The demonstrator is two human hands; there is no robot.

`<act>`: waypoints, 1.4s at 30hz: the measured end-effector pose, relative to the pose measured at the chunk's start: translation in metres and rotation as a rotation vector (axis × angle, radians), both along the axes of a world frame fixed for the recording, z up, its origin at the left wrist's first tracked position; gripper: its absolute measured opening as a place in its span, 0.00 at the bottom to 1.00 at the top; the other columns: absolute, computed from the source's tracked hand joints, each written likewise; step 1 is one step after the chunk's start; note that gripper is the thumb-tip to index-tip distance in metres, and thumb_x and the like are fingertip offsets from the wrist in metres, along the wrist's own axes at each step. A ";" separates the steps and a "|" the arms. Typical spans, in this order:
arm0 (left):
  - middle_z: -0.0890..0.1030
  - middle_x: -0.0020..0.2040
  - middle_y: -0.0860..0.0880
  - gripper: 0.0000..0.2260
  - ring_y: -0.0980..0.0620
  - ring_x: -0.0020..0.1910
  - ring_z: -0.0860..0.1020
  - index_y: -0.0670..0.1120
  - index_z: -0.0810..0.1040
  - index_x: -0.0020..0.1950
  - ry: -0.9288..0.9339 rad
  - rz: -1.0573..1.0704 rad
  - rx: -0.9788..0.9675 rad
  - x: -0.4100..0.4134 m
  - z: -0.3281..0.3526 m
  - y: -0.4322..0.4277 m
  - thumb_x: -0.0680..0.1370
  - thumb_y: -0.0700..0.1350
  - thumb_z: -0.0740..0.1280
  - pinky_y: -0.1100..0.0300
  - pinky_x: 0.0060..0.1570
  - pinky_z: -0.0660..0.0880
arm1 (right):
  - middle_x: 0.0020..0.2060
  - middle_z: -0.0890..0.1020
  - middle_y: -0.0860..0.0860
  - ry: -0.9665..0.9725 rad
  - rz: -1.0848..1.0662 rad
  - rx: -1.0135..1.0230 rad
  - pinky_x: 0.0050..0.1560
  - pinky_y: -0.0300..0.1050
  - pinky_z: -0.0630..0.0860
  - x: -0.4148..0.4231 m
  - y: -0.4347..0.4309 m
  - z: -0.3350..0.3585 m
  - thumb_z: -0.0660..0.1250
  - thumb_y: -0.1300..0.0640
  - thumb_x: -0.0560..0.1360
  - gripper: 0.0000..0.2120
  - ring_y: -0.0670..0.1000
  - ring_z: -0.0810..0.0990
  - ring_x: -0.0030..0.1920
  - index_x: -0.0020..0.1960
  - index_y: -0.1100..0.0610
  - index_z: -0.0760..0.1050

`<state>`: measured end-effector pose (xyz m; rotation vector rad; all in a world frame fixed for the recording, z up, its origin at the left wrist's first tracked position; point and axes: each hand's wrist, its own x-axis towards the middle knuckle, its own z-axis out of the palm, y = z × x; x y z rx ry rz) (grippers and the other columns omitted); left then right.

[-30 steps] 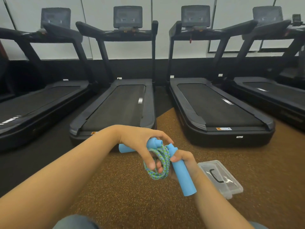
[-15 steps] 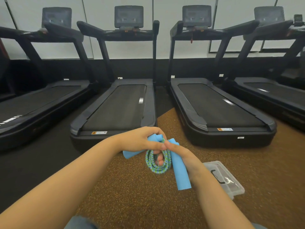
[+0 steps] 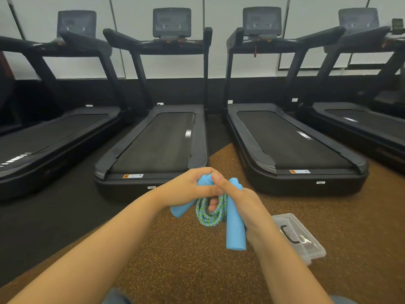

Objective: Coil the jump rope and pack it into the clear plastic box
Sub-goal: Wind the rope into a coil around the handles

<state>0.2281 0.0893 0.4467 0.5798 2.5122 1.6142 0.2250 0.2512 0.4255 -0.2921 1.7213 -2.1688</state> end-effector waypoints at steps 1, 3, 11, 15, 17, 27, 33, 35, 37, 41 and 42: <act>0.80 0.39 0.47 0.07 0.53 0.36 0.79 0.43 0.77 0.53 0.021 0.010 -0.008 0.000 0.000 0.000 0.76 0.43 0.68 0.62 0.42 0.75 | 0.31 0.79 0.56 0.014 -0.050 -0.014 0.25 0.36 0.74 -0.001 0.002 -0.001 0.74 0.47 0.66 0.23 0.46 0.78 0.25 0.47 0.66 0.78; 0.82 0.42 0.52 0.06 0.57 0.42 0.79 0.50 0.79 0.51 0.049 0.062 0.003 -0.001 0.000 0.001 0.75 0.45 0.70 0.63 0.45 0.74 | 0.34 0.77 0.56 0.028 -0.109 -0.034 0.25 0.36 0.73 -0.004 0.006 -0.003 0.75 0.49 0.66 0.20 0.46 0.77 0.27 0.46 0.64 0.74; 0.83 0.50 0.45 0.13 0.55 0.45 0.80 0.47 0.79 0.57 0.044 0.197 0.000 0.001 -0.016 0.017 0.75 0.52 0.68 0.57 0.51 0.76 | 0.33 0.82 0.51 0.092 -0.094 0.042 0.29 0.36 0.76 -0.011 0.007 -0.002 0.61 0.37 0.73 0.25 0.46 0.80 0.31 0.44 0.59 0.81; 0.80 0.41 0.44 0.24 0.54 0.38 0.75 0.40 0.77 0.51 0.028 0.239 -0.085 0.005 -0.022 0.021 0.72 0.61 0.67 0.56 0.42 0.71 | 0.29 0.83 0.50 -0.026 -0.023 0.040 0.35 0.41 0.78 -0.016 0.013 -0.005 0.61 0.36 0.73 0.24 0.47 0.81 0.30 0.40 0.57 0.80; 0.76 0.37 0.49 0.29 0.54 0.35 0.73 0.39 0.75 0.48 0.031 0.273 -0.126 0.007 -0.021 0.023 0.68 0.66 0.65 0.57 0.39 0.69 | 0.33 0.84 0.53 -0.068 0.007 0.023 0.38 0.44 0.80 -0.017 0.015 -0.008 0.63 0.35 0.71 0.25 0.50 0.83 0.33 0.43 0.58 0.80; 0.70 0.27 0.52 0.25 0.58 0.25 0.67 0.43 0.70 0.32 0.092 0.445 -0.275 0.013 -0.017 0.031 0.69 0.65 0.68 0.65 0.28 0.63 | 0.36 0.81 0.54 -0.030 0.094 0.100 0.47 0.51 0.77 -0.026 0.018 -0.013 0.72 0.29 0.57 0.32 0.54 0.81 0.38 0.43 0.56 0.78; 0.68 0.24 0.53 0.25 0.60 0.23 0.65 0.42 0.70 0.30 0.208 0.642 -0.193 0.010 -0.018 0.023 0.70 0.62 0.69 0.68 0.24 0.62 | 0.51 0.83 0.57 0.105 0.219 0.019 0.44 0.42 0.78 -0.019 0.028 -0.028 0.77 0.49 0.61 0.33 0.51 0.82 0.48 0.61 0.62 0.73; 0.71 0.25 0.53 0.23 0.60 0.24 0.67 0.42 0.74 0.31 0.211 0.670 -0.125 0.010 -0.020 0.025 0.70 0.61 0.70 0.69 0.25 0.63 | 0.49 0.83 0.54 0.163 0.236 0.031 0.42 0.38 0.77 -0.015 0.028 -0.033 0.76 0.59 0.62 0.29 0.48 0.83 0.46 0.61 0.60 0.72; 0.76 0.28 0.51 0.23 0.60 0.26 0.70 0.40 0.79 0.37 0.182 0.680 -0.079 0.011 -0.022 0.028 0.69 0.62 0.70 0.69 0.27 0.66 | 0.49 0.83 0.53 0.186 0.215 0.035 0.42 0.39 0.78 -0.013 0.028 -0.035 0.74 0.63 0.62 0.28 0.49 0.83 0.47 0.61 0.58 0.72; 0.83 0.36 0.46 0.21 0.57 0.32 0.77 0.43 0.81 0.41 0.084 0.663 0.024 0.008 -0.025 0.030 0.68 0.62 0.71 0.60 0.36 0.73 | 0.47 0.84 0.52 0.222 0.145 0.048 0.42 0.42 0.80 -0.012 0.025 -0.036 0.75 0.61 0.61 0.27 0.49 0.83 0.45 0.59 0.57 0.73; 0.84 0.37 0.46 0.21 0.56 0.33 0.77 0.43 0.81 0.41 0.073 0.652 0.048 0.008 -0.025 0.030 0.68 0.62 0.72 0.57 0.38 0.74 | 0.47 0.84 0.52 0.226 0.143 0.052 0.43 0.43 0.80 -0.011 0.024 -0.035 0.77 0.59 0.62 0.27 0.49 0.84 0.46 0.59 0.56 0.73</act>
